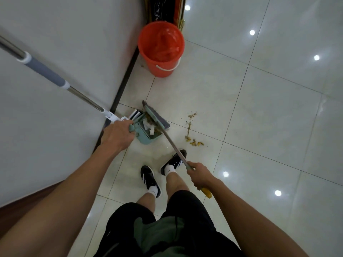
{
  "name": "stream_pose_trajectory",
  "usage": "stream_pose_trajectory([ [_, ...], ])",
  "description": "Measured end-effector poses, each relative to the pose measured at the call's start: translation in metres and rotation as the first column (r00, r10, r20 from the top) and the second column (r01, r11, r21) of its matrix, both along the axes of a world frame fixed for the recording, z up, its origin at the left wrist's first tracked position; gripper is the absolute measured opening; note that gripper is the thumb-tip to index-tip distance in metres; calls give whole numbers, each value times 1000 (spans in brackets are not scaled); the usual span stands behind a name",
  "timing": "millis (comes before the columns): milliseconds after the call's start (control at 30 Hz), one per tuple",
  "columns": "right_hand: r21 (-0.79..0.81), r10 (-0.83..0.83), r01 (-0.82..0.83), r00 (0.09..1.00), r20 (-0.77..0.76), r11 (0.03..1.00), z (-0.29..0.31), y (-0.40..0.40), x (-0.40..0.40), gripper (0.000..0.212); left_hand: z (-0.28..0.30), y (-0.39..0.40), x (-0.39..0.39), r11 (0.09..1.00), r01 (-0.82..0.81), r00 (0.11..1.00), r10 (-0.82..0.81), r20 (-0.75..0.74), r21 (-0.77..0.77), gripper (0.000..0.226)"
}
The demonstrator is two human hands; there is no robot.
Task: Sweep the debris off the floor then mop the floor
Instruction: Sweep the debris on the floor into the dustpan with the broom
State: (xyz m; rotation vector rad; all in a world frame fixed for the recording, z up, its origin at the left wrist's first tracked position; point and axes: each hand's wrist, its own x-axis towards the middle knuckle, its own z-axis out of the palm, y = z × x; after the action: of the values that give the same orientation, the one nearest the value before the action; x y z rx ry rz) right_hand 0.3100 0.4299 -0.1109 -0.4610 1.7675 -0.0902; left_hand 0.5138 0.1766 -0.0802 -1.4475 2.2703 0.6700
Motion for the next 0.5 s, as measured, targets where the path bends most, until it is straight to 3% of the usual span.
stream_pose_trajectory([
  [200, -4, -101, 101, 995, 11, 995, 15, 24, 15, 39, 3, 10, 25, 998, -61, 993, 61, -102, -2, 18],
  [500, -44, -163, 160, 983, -87, 986, 42, 49, 39, 41, 3, 35, 52, 1000, 9, 995, -11, -100, -22, 17],
])
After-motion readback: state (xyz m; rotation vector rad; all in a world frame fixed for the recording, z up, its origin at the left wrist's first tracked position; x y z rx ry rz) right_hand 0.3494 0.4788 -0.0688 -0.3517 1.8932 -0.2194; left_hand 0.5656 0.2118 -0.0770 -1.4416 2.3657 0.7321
